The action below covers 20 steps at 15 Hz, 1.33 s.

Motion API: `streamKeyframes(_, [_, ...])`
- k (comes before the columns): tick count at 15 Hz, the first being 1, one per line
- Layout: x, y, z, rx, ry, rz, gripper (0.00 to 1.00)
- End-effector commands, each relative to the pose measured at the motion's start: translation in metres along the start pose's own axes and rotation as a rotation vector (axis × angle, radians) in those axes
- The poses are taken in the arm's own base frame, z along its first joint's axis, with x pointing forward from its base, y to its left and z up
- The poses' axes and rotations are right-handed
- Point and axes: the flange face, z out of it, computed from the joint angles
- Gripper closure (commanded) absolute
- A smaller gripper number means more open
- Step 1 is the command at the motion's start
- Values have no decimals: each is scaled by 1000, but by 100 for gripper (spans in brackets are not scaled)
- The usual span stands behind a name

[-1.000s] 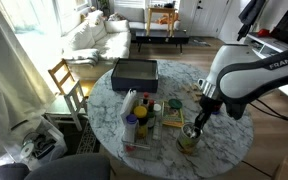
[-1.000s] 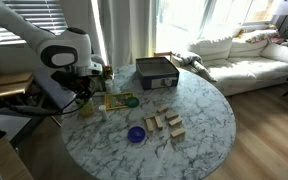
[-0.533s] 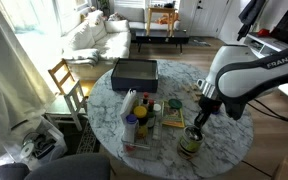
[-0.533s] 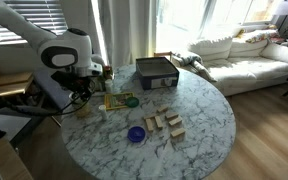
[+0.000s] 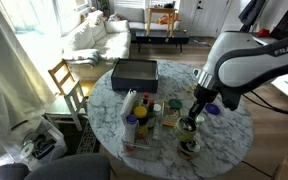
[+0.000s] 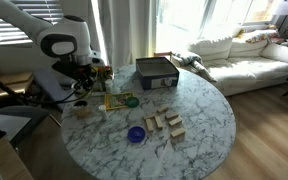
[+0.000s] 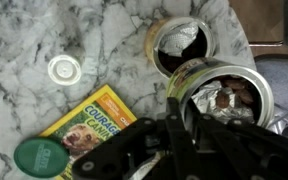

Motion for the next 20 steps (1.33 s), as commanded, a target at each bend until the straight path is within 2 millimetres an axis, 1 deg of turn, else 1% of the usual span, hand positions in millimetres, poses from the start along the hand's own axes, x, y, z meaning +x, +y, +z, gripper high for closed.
streamKeyframes(1, [16, -36, -43, -35, 20, -94, 97])
streamKeyframes(3, [33, -60, -58, -50, 45, -137, 97])
streamKeyframes(5, [50, -81, -63, -35, 55, -165, 97])
streamKeyframes(8, [67, -108, -54, -34, 71, -203, 97])
streamKeyframes(10, [75, -114, -42, -51, 76, -210, 97])
streamKeyframes(12, [81, -110, -25, -69, 79, -197, 97])
streamKeyframes(13, [70, -113, -40, -50, 73, -214, 89])
streamKeyframes(15, [75, -110, -26, -56, 69, -207, 89])
streamKeyframes(16, [77, -109, -22, -56, 67, -205, 89])
streamKeyframes(18, [79, -109, -22, -56, 68, -204, 89])
streamKeyframes(19, [79, -110, -23, -56, 71, -204, 97])
streamKeyframes(20, [82, -111, -17, -43, 65, -212, 97])
